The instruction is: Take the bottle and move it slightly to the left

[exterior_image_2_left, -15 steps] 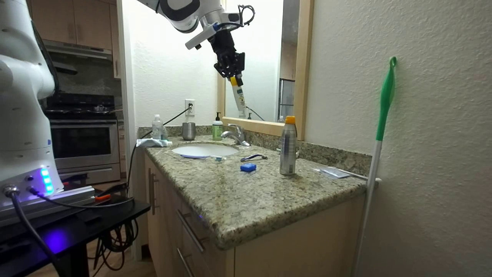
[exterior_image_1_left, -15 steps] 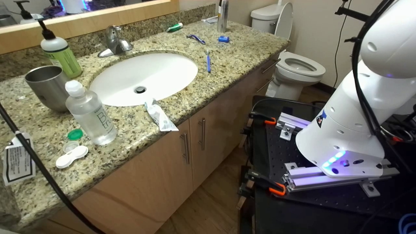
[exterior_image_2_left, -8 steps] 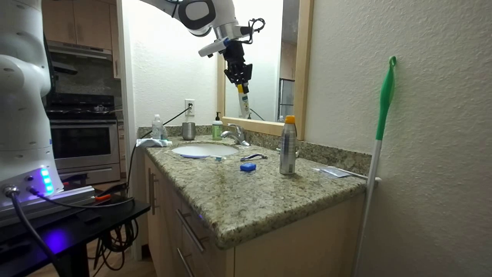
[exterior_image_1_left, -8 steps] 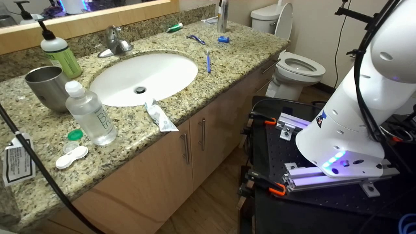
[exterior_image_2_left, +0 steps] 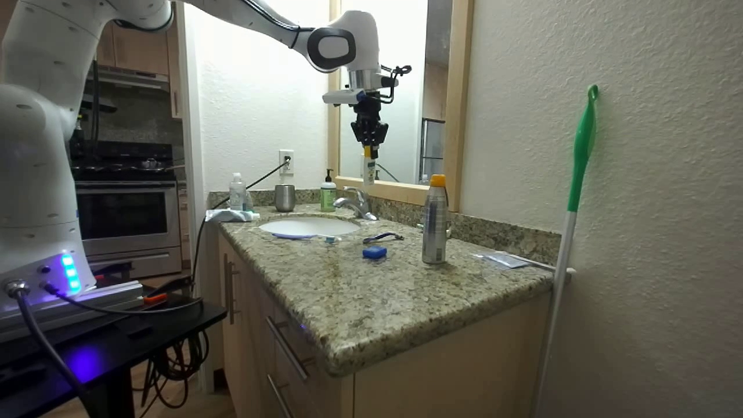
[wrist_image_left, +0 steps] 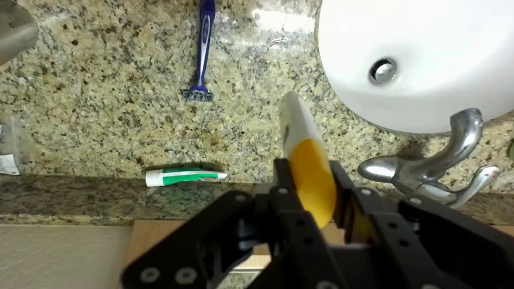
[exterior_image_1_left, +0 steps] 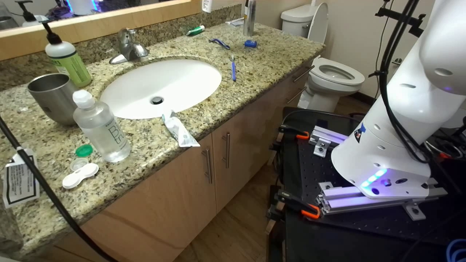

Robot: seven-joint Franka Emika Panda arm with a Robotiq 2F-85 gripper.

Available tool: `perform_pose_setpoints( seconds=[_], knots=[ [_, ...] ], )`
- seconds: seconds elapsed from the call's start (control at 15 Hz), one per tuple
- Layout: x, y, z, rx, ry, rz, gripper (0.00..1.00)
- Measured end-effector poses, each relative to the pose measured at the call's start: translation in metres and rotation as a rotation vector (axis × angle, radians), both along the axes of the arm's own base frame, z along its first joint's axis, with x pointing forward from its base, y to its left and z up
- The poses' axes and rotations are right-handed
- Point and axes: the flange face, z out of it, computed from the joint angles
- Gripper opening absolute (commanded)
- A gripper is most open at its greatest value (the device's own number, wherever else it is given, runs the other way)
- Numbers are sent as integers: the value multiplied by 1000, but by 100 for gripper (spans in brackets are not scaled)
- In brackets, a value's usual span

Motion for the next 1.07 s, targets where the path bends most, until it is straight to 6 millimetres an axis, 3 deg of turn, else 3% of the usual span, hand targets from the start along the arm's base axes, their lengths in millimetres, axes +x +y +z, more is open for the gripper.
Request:
perform_pose_setpoints(
  seconds=[0.07,0.4,0.93,1.0,1.07],
  knots=[
    [1,-2,-3,0,6,-1,6],
    [8,0,-13,-8,29,7,6],
    [63,31,-83,-73,161,-10,6],
    [67,30,-90,-70,167,-18,26],
    [70,29,-95,-69,171,-27,26]
  ],
)
